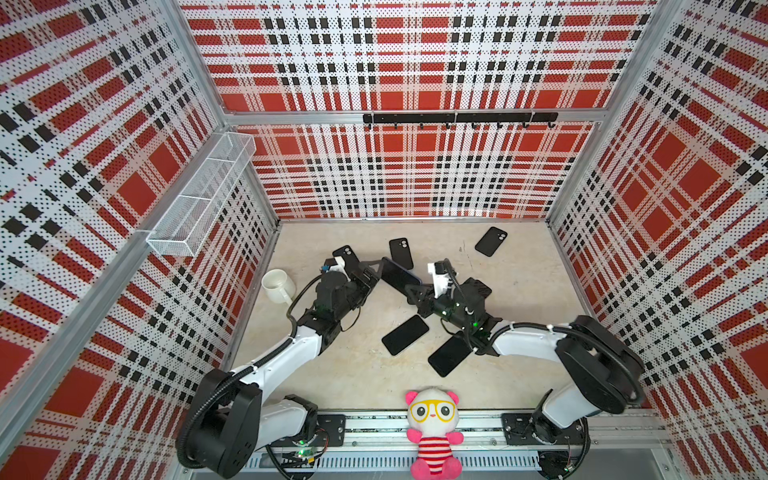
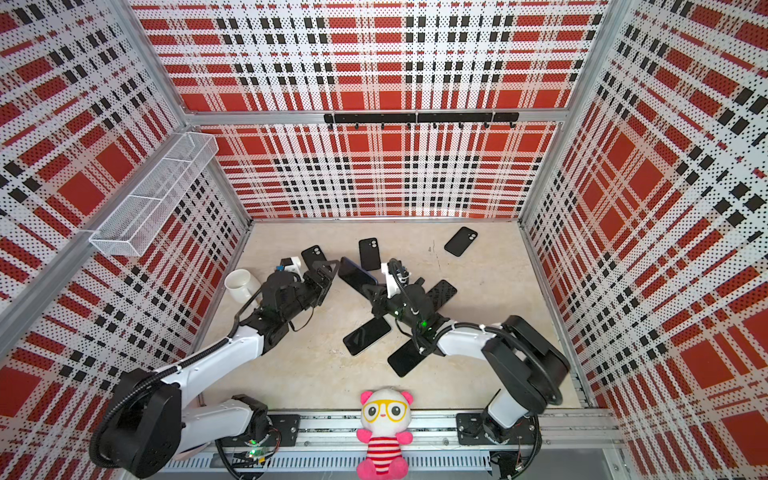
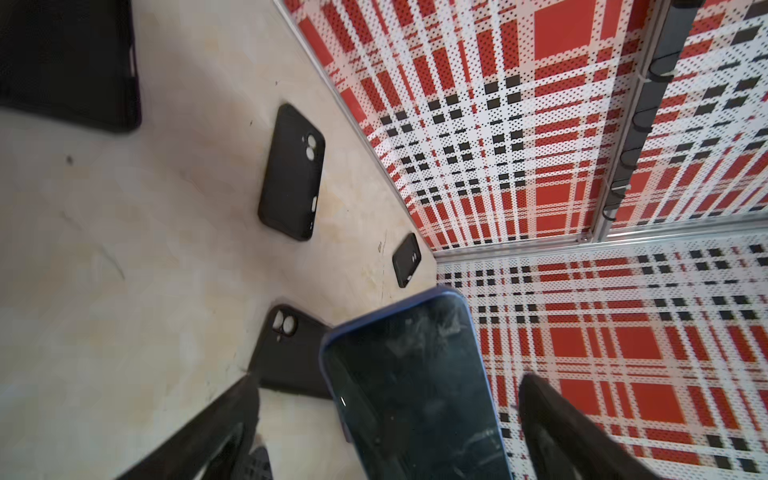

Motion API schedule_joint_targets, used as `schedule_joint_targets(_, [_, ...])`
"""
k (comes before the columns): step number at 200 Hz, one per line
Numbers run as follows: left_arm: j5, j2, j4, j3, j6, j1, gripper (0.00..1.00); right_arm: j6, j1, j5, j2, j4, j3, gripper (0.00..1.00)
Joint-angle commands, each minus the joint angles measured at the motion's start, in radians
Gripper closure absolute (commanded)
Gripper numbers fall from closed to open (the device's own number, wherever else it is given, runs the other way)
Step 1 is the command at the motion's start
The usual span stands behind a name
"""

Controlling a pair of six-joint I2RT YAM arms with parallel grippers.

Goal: Put the phone into the phone case

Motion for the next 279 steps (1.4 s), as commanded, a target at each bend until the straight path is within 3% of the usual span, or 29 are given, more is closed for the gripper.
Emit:
schedule_joint_targets(1, [-0.035, 0.072, -0.221, 0.145, 0.278, 0.006, 0.02, -0.010, -0.091, -0.069, -0.129, -0.245, 0.010, 0.99])
schedule_joint_targets(28, [-0.005, 0.206, -0.304, 0.291, 0.404, 0.002, 0.00, -0.017, -0.247, -0.229, -0.234, -0.492, 0.044, 0.99])
schedule_joint_targets(63, [0.032, 0.395, -0.410, 0.471, 0.537, -0.017, 0.03, -0.127, -0.391, -0.284, -0.269, -0.893, 0.196, 0.99])
schedule_joint_targets(89, [0.072, 0.522, -0.484, 0.591, 0.596, -0.026, 0.07, -0.151, -0.485, -0.318, -0.228, -1.105, 0.317, 1.00])
schedule_joint_targets(130, [0.158, 0.667, -0.620, 0.737, 0.702, -0.053, 0.13, -0.251, -0.586, -0.508, -0.070, -1.328, 0.471, 1.00])
schedule_joint_targets(187, [0.204, 0.767, -0.660, 0.804, 0.766, -0.073, 0.22, -0.332, -0.600, -0.697, 0.179, -1.467, 0.641, 1.00])
schedule_joint_targets(279, [0.297, 0.831, -0.646, 0.755, 0.784, -0.075, 0.33, -0.311, -0.579, -0.765, 0.375, -1.452, 0.706, 1.00])
